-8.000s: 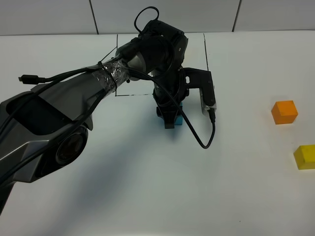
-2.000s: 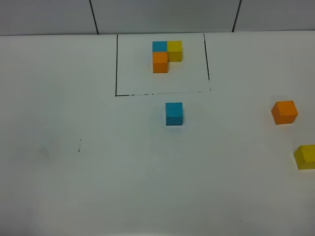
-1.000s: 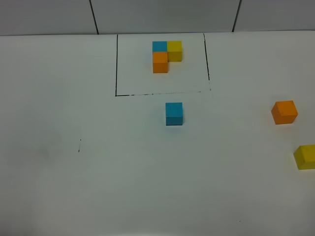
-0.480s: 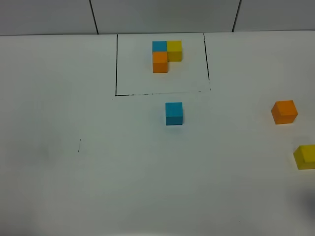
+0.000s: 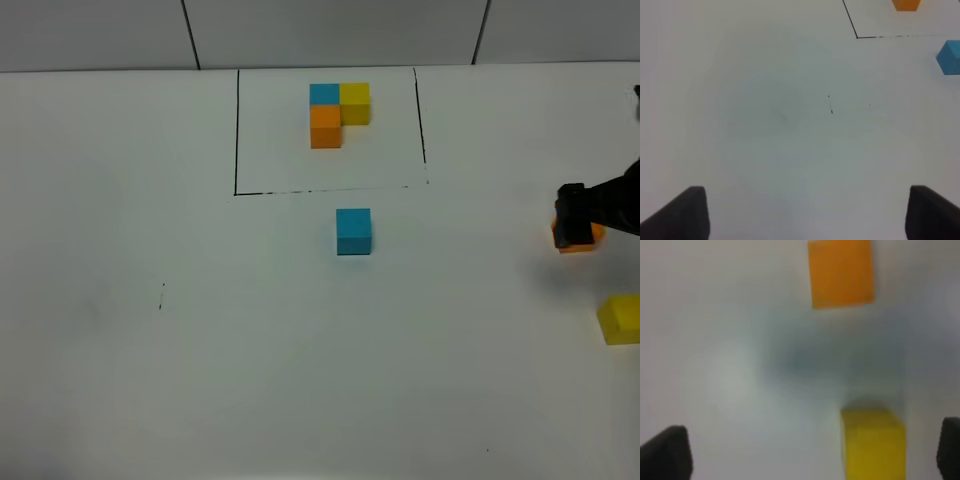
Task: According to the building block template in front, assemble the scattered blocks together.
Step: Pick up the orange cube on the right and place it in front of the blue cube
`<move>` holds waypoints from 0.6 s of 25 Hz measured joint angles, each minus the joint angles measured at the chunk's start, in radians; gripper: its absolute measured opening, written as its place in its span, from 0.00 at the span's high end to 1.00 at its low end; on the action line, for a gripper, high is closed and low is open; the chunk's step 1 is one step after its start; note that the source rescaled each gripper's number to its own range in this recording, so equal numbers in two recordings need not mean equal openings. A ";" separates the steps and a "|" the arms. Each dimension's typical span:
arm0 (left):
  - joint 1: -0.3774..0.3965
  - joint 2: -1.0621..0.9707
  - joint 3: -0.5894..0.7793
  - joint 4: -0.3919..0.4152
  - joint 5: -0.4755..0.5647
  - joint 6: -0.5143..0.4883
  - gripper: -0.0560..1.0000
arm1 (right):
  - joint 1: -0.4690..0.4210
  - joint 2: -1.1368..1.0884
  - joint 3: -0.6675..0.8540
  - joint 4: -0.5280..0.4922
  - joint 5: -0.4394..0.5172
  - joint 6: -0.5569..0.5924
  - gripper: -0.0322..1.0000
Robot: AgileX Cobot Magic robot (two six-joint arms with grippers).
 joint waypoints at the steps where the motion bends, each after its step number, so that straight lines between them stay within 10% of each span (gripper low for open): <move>1: 0.000 0.000 0.000 0.000 0.000 0.000 0.29 | 0.000 0.043 -0.025 0.000 -0.001 -0.022 0.01; 15: 0.000 0.000 0.000 0.000 0.000 0.000 0.29 | -0.107 0.327 -0.231 0.147 -0.006 -0.272 0.01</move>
